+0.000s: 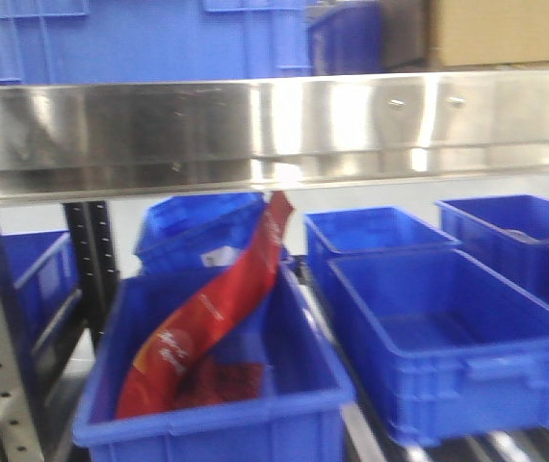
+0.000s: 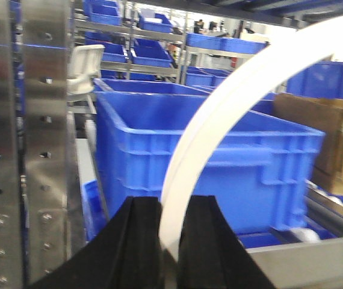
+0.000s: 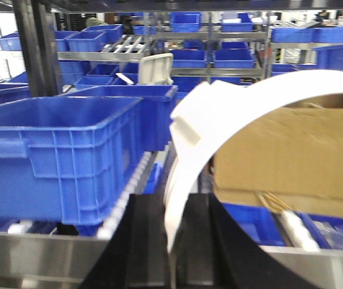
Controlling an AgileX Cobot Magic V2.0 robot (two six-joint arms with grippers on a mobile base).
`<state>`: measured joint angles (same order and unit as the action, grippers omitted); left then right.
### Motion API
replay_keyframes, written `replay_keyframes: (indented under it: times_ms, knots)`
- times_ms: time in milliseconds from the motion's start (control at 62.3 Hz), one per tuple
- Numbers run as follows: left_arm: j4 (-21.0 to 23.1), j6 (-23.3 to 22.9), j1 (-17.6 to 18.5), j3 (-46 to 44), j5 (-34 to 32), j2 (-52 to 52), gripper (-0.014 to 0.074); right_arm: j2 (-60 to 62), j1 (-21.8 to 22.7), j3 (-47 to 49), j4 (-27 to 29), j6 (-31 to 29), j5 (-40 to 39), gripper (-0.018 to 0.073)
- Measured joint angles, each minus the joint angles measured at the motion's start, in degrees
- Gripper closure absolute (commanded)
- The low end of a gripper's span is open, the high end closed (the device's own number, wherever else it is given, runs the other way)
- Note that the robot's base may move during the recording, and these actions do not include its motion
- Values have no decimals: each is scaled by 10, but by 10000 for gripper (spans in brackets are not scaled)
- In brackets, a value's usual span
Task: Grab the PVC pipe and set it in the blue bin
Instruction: 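Move the held arc over an open blue bin with both grippers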
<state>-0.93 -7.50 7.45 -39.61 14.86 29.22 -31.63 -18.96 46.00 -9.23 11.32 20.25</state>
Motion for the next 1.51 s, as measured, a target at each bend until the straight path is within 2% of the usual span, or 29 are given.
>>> replay_keyframes:
  times_ms: [1508]
  knots:
    - [0, 0, 0, 0, 0, 0, 707, 0, 0, 0, 0, 0, 0, 718]
